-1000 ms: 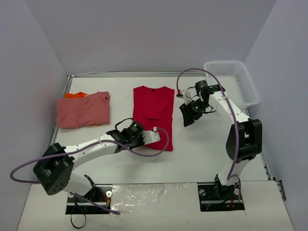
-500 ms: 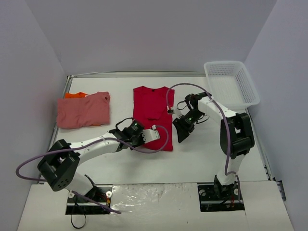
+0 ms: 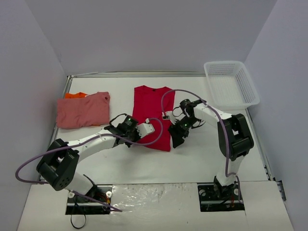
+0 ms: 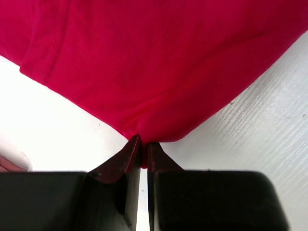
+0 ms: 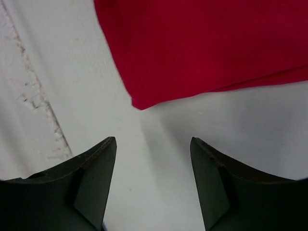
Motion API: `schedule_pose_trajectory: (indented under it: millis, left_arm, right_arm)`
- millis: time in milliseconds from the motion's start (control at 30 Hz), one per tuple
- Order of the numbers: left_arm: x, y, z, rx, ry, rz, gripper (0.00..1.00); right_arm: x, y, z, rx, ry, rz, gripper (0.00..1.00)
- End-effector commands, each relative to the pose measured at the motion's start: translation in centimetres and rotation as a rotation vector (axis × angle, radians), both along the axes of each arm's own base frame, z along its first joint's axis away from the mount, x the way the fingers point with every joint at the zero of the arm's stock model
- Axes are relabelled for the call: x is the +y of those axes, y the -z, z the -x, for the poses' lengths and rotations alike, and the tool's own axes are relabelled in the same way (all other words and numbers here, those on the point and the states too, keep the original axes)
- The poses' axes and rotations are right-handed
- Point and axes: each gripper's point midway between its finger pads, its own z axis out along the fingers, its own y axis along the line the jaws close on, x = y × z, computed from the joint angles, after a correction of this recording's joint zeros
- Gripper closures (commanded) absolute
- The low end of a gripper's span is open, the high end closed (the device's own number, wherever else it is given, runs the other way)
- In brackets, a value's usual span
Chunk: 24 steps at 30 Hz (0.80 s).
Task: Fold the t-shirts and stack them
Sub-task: Grab one side of the 2/3 rectangular tshirt with both arms
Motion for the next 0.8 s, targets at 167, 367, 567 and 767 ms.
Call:
schedule_pose_trajectory:
  millis: [167,367,567,767]
  left_arm:
    - [-1.3,-1.5,-0.4,0.027,0.002,0.067,0.98]
    - [-1.4,-1.5,-0.3,0.033,0.002,0.072,0.98]
    - [-1.3,-1.4,-0.4,0.042,-0.007,0.076,0.98]
    - [-1.0,-1.7,-0.7,0.065,-0.036,0.116,0.98]
  right_arm:
    - [-0.2,-4.1,-10.1,-0.44,0.277,0.112,0.05]
    - [-1.1,-4.9,-11.8,-0.475,0.327,0.142,0.0]
    - [-0.4,-5.1,-9.2,-0.333,0.263,-0.02,0.02]
    - [-1.5,-4.8,-7.4,-0.58,0.158,0.089,0.05]
